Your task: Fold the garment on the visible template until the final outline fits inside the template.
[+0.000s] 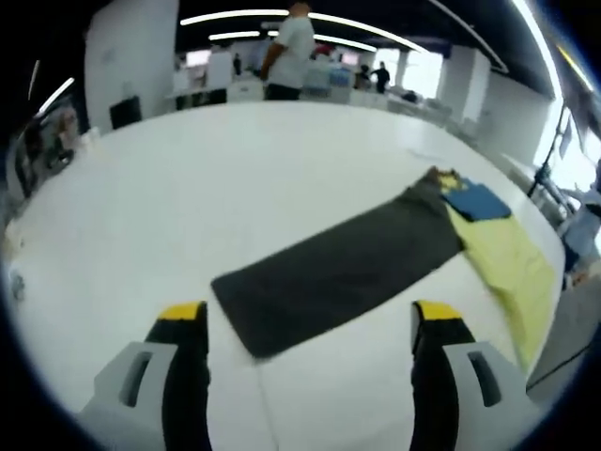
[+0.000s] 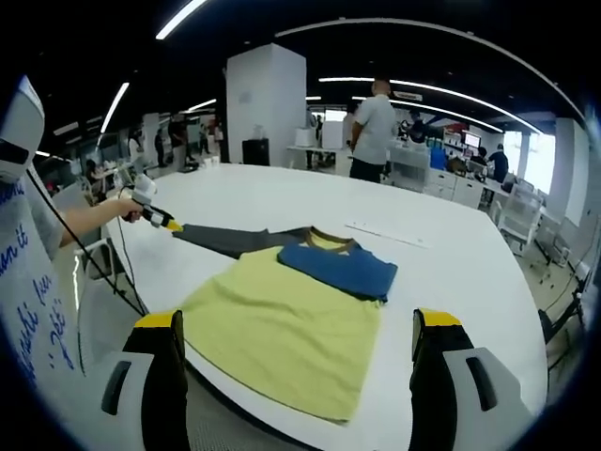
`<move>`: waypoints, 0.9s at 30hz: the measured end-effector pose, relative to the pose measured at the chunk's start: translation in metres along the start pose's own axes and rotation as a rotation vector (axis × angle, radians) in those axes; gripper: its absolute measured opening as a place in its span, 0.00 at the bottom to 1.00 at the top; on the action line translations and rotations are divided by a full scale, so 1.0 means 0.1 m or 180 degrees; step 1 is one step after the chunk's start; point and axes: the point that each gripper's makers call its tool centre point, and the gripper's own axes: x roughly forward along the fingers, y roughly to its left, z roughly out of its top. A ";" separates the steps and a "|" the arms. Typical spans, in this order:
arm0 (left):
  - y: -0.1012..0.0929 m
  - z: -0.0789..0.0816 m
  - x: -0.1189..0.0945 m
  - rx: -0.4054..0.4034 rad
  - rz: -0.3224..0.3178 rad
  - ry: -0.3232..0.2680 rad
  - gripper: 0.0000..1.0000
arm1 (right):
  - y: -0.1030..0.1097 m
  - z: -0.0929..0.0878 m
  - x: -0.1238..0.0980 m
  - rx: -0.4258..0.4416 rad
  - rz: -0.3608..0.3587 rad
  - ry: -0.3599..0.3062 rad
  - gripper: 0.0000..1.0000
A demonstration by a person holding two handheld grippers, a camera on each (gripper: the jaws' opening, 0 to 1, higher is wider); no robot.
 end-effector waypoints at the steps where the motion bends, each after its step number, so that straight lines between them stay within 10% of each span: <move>1: 0.02 0.00 0.01 -0.0013 0.0012 -0.0003 0.84 | 0.00 0.00 0.00 -0.0003 -0.0002 0.0006 1.00; 27: 0.30 -0.06 0.23 -0.0124 0.0304 0.0024 0.63 | -0.11 0.01 0.01 -0.0037 -0.0152 0.0094 1.00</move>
